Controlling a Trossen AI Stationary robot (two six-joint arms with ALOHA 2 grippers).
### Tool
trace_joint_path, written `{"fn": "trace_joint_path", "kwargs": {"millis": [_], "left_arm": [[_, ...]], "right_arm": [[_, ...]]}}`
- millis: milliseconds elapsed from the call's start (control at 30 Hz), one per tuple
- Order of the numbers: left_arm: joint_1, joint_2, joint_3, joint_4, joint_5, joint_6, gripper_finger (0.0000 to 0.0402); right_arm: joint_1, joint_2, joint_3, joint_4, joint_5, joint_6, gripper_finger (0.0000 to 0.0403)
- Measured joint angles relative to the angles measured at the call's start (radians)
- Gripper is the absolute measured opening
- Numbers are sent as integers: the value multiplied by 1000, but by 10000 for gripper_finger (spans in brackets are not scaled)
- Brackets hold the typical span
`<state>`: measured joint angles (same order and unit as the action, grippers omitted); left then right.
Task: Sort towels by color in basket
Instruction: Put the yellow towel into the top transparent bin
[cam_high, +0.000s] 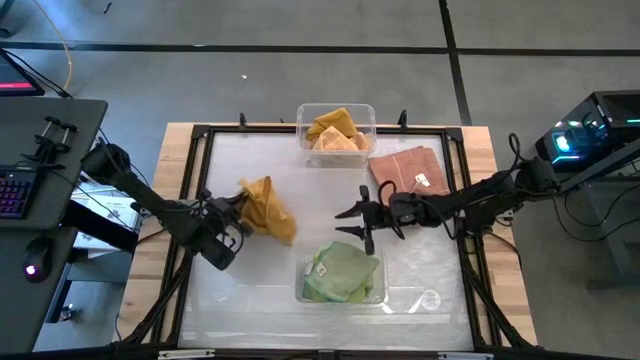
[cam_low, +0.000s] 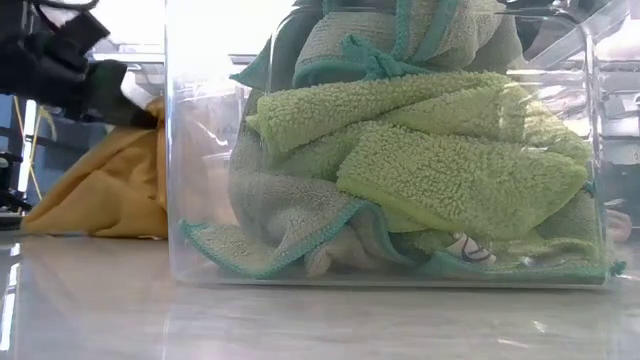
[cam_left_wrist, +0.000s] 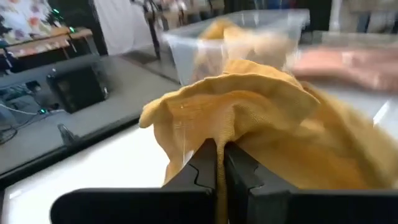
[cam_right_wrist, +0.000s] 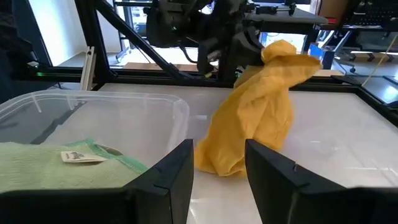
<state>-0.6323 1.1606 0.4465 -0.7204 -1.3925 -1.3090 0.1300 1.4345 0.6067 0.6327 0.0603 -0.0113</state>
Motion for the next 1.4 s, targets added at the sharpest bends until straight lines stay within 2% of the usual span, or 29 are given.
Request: {"fn": "trace_joint_path", "kwargs": {"millis": [167, 267, 433, 600, 767, 867, 1133, 1400], "left_arm": [[0, 4, -8, 152, -164, 34, 0], [3, 4, -32, 164, -173, 14, 0], [4, 4, -47, 167, -177, -70, 0], [-4, 4, -11, 182, -178, -8, 0], [-6, 2, 68, 197, -184, 193, 0], [-6, 2, 99, 195, -184, 288, 0], [-6, -3, 161, 197, -180, 420, 0], [-19, -3, 228, 203, -179, 628, 0]], "right_arm": [[-6, 0, 0, 0, 0, 5, 137], [-6, 0, 0, 21, 0, 7, 137], [-8, 1, 17, 186, 17, -73, 143], [-35, 23, 142, 86, 16, -130, 188], [-77, 161, 324, -74, -8, -132, 259], [-102, 270, 442, -118, -6, -129, 284], [-137, 504, 700, -154, -1, -113, 291], [-144, 666, 870, -179, 13, -75, 288]]}}
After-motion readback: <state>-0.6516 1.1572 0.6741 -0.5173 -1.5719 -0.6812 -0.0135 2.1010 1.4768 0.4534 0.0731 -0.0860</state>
